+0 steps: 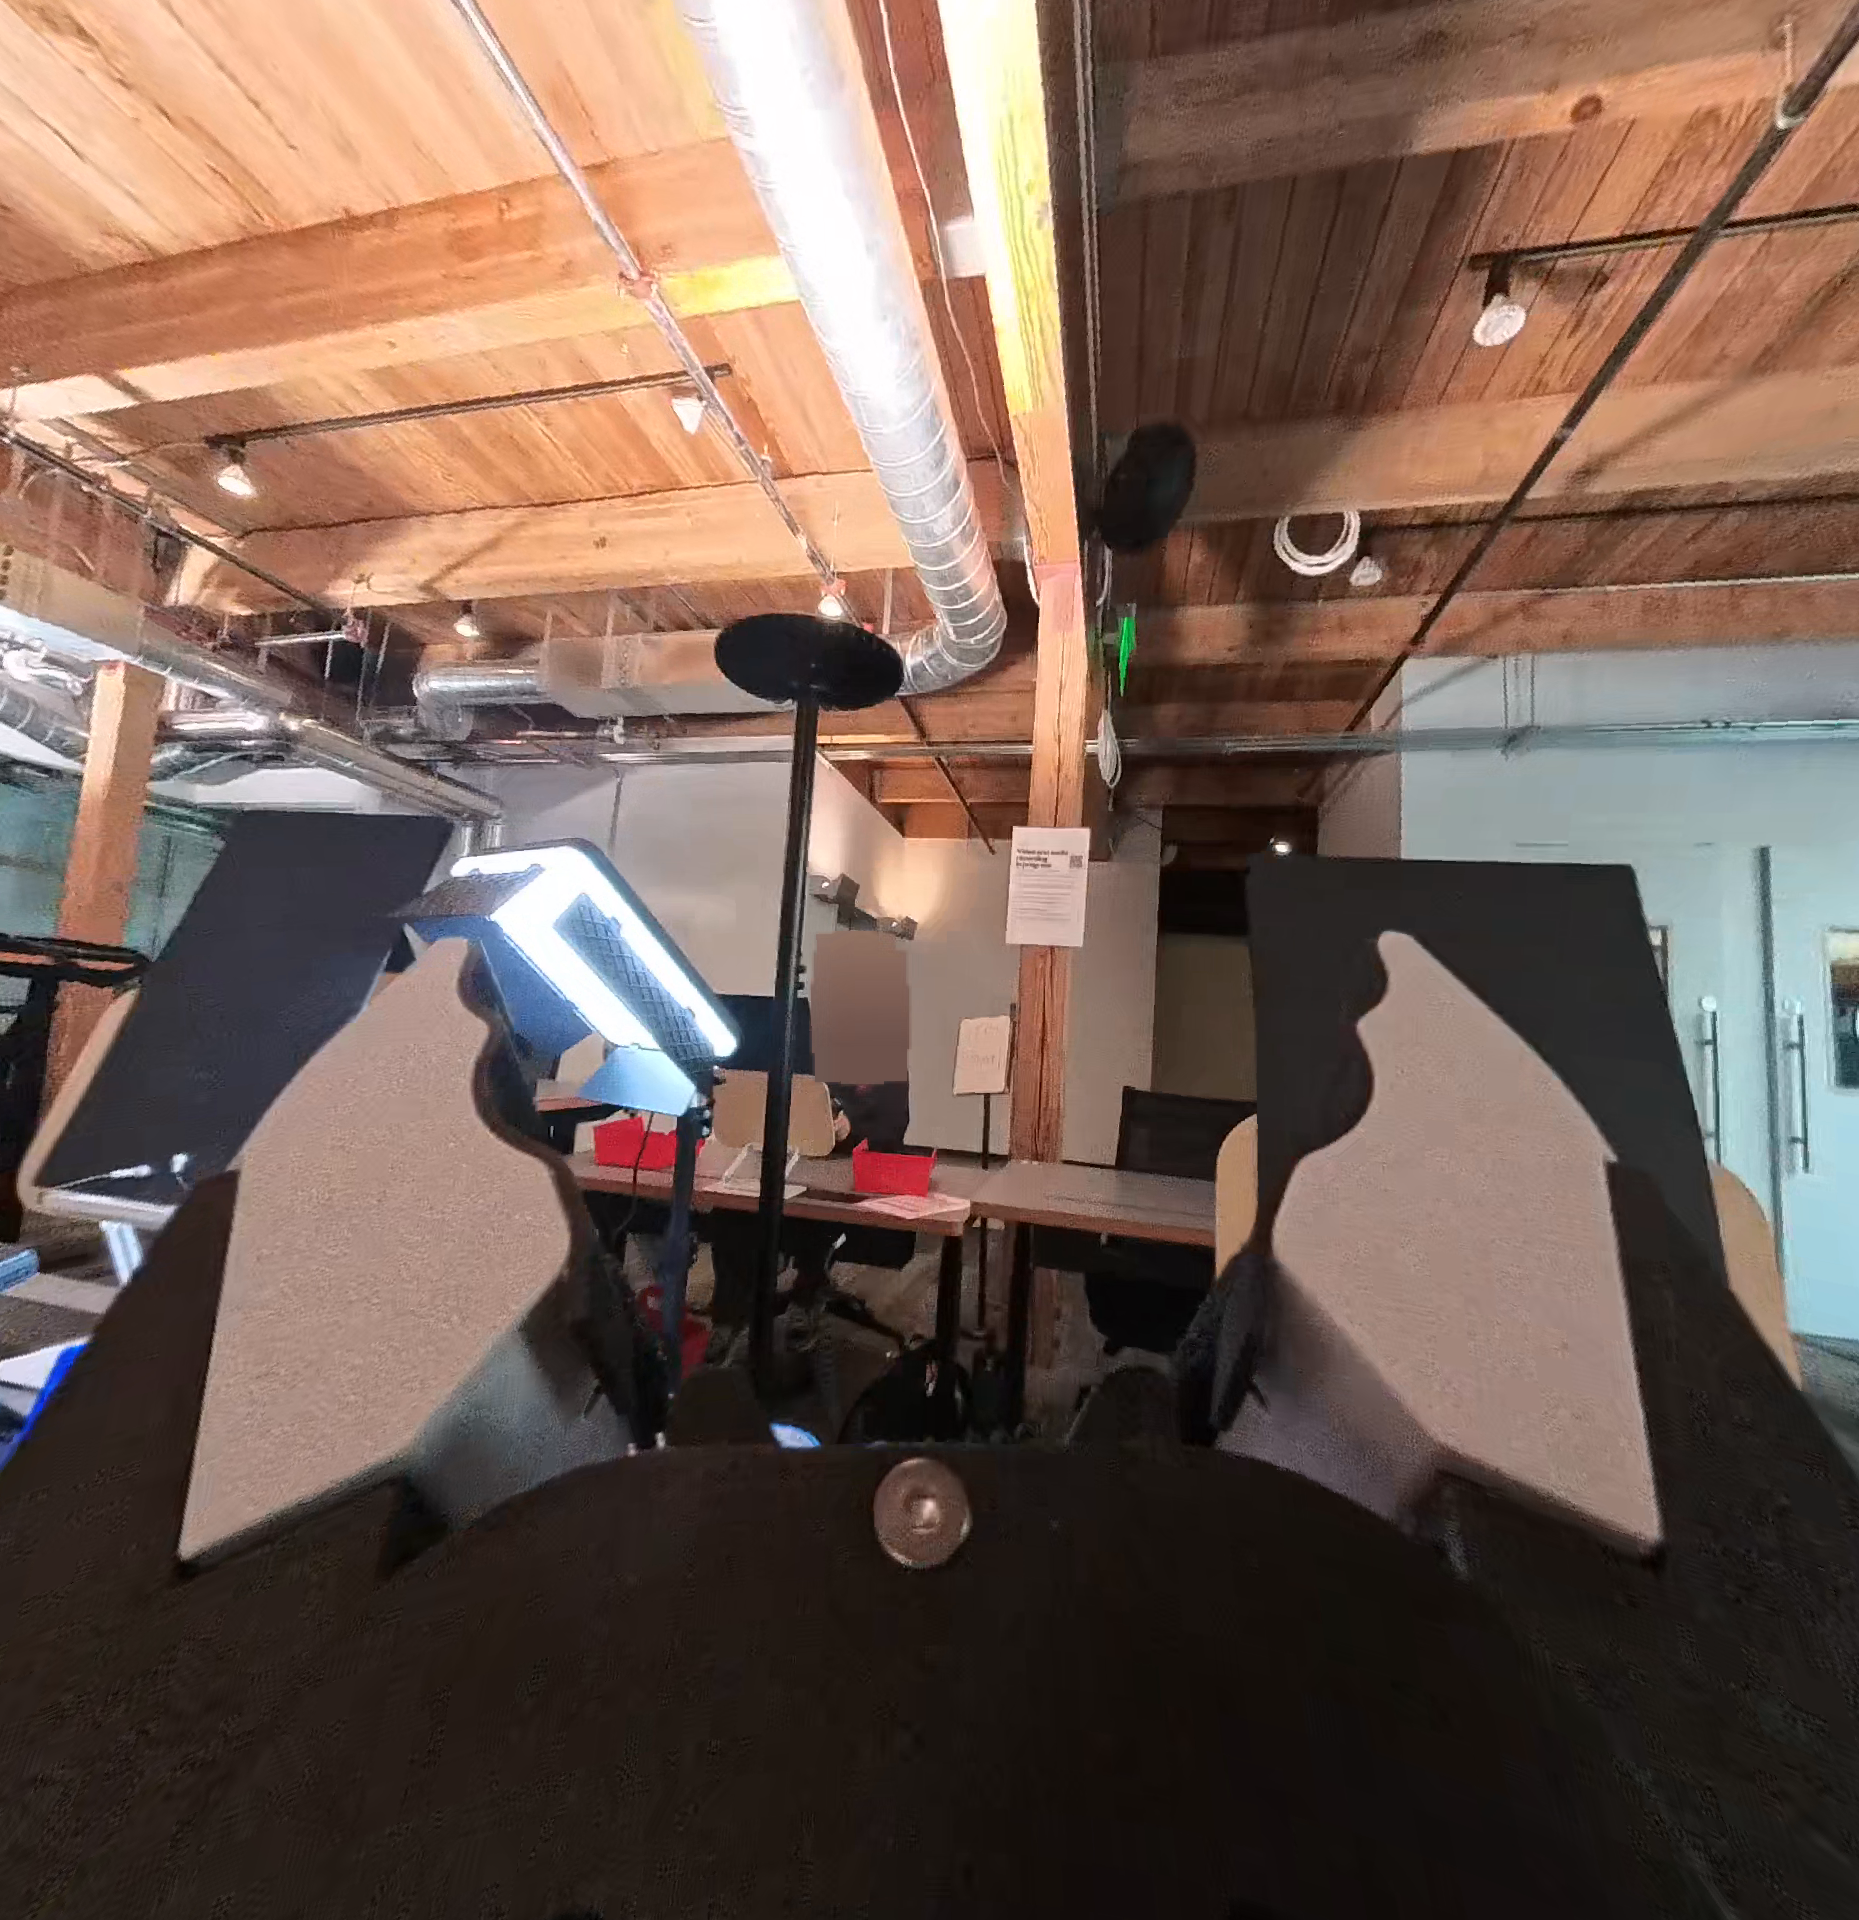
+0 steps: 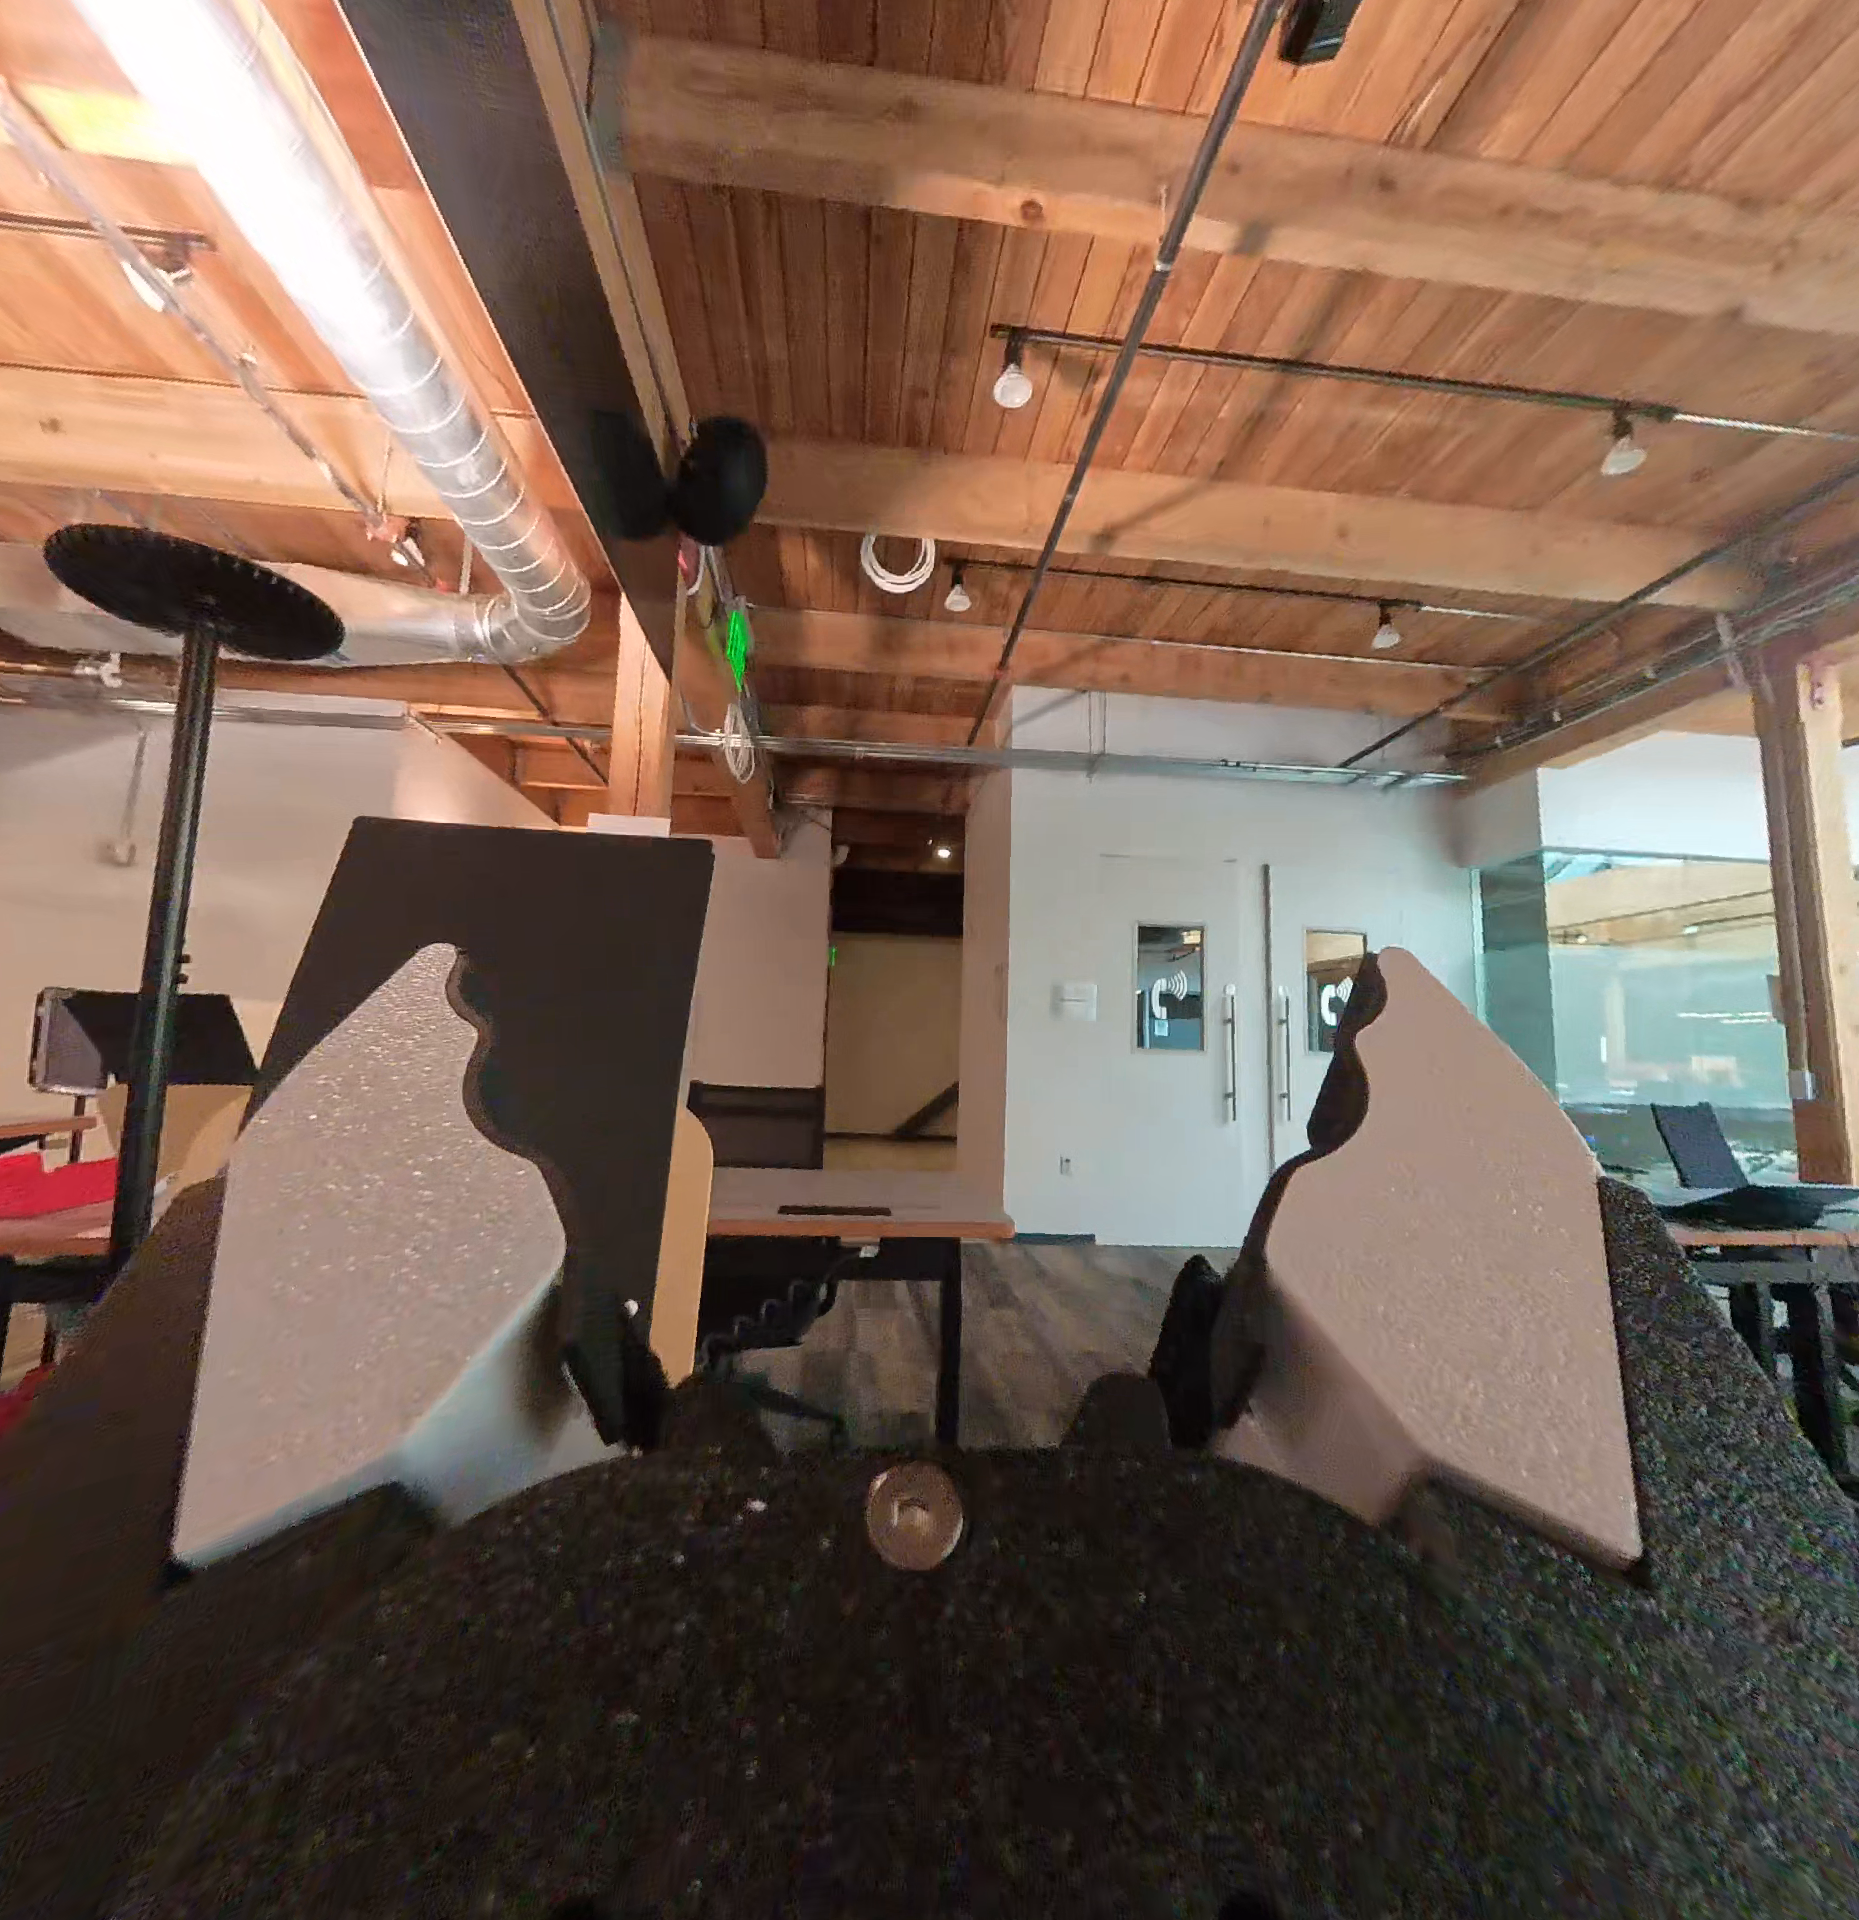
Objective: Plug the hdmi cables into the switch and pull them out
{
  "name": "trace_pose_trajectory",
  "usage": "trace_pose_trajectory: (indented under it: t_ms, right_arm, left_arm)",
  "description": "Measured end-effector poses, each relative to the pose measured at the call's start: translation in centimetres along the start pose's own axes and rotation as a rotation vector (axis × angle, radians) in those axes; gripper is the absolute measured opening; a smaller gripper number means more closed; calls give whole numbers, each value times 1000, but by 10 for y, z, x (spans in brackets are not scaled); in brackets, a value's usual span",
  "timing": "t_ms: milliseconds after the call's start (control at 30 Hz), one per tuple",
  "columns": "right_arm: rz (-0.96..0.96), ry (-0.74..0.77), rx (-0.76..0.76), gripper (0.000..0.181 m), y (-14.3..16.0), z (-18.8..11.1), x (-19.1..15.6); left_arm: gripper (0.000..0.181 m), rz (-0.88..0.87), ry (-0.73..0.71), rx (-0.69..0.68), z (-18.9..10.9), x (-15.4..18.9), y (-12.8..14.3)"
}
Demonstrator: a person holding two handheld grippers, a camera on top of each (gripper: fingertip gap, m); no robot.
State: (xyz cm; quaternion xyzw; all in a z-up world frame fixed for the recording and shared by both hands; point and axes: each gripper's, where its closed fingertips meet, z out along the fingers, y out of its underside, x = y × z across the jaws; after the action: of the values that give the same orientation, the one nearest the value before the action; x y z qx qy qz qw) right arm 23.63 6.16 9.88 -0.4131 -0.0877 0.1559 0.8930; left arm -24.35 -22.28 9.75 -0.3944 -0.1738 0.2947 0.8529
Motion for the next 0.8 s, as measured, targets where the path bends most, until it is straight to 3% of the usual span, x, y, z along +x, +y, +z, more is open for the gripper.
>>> trace_pose_trajectory:
  t_ms: [333,400,433,467,500,533,600,700,800]
  right_arm:
    - [-15,13,-25,149,10,6,3]
    - [-13,1,-35,149,14,8,1]
    - [-13,-22,-49,141,18,9,-3]
    - [-29,-89,-82,104,25,7,-13]
    - [-43,-211,-131,33,34,2,-29]
    - [-5,-341,-167,3,38,-3,-46]
    - [84,-435,-239,0,45,-5,-60]
    - [21,-368,-277,0,55,-1,-54]
    - [-13,-408,-347,2,69,-1,-63]
  left_arm:
    - [145,-41,59,-36,12,4,14]
    - [137,-21,111,-37,17,9,23]
    - [96,12,198,-34,16,19,29]
    - [19,26,267,-5,15,25,31]
    - [0,3,275,19,17,26,32]
    - [0,-10,270,8,19,25,35]
    - [0,4,291,-53,21,29,47]
    - [0,-24,315,-152,30,28,73]
    - [1,-17,267,-411,46,9,143]
